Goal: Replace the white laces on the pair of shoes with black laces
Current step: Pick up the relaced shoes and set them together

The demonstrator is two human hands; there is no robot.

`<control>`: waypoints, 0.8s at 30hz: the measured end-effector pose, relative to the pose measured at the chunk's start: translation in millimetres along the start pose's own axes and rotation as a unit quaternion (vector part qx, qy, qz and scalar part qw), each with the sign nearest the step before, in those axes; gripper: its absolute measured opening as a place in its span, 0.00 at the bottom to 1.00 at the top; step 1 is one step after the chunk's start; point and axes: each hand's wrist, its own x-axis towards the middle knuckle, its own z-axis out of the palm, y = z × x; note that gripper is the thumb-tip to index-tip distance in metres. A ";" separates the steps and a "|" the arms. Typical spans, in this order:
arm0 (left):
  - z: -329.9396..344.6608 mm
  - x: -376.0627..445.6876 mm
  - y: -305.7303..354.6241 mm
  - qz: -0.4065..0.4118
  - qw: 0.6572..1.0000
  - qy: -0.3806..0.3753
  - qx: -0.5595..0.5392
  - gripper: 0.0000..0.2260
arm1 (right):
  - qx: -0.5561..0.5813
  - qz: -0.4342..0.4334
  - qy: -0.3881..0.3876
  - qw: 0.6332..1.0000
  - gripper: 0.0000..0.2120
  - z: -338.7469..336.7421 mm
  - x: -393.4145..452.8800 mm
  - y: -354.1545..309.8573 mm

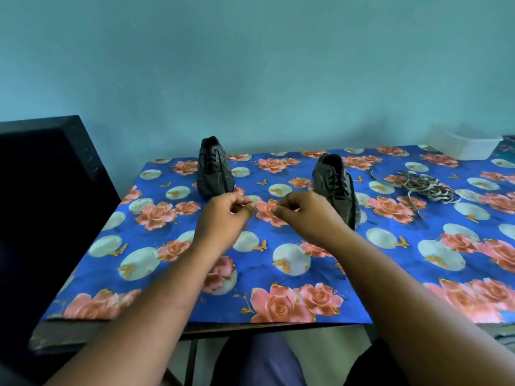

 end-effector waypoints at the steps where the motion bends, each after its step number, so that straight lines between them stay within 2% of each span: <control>1: -5.7 7.9 -5.0 -0.002 0.999 0.033 -0.001 0.04 | 0.026 0.003 -0.010 1.000 0.11 11.6 13.0 -3.1; 3: -17.4 24.7 -16.5 -0.018 0.995 0.098 -0.006 0.04 | 0.065 0.015 -0.020 0.998 0.11 32.5 37.9 -9.7; 5: -27.7 39.6 -26.9 -0.042 0.990 0.132 -0.004 0.09 | 0.116 0.033 -0.024 0.992 0.13 52.1 62.0 -12.7; 8: -37.8 59.0 -40.8 -0.078 0.987 0.136 0.025 0.20 | 0.171 0.063 -0.014 0.983 0.17 75.0 91.0 -21.3; 13: -39.9 86.5 -54.8 -0.127 0.983 0.130 0.001 0.29 | 0.207 0.111 -0.015 0.972 0.29 105.4 127.5 -34.2; 15: -37.6 92.7 -57.5 -0.142 0.984 0.106 -0.036 0.24 | 0.215 0.123 -0.026 0.969 0.30 113.2 136.4 -34.5; 17: -35.0 95.5 -59.5 -0.139 0.984 0.085 -0.079 0.13 | 0.224 0.114 -0.027 0.968 0.23 116.8 138.7 -36.1; 18: -33.2 97.1 -61.2 -0.136 0.983 0.080 -0.096 0.10 | 0.232 0.107 -0.027 0.966 0.19 119.0 139.5 -35.9; 24: -22.9 91.1 -58.5 -0.124 0.981 0.072 -0.128 0.11 | 0.285 0.100 -0.006 0.953 0.12 124.3 135.6 -26.7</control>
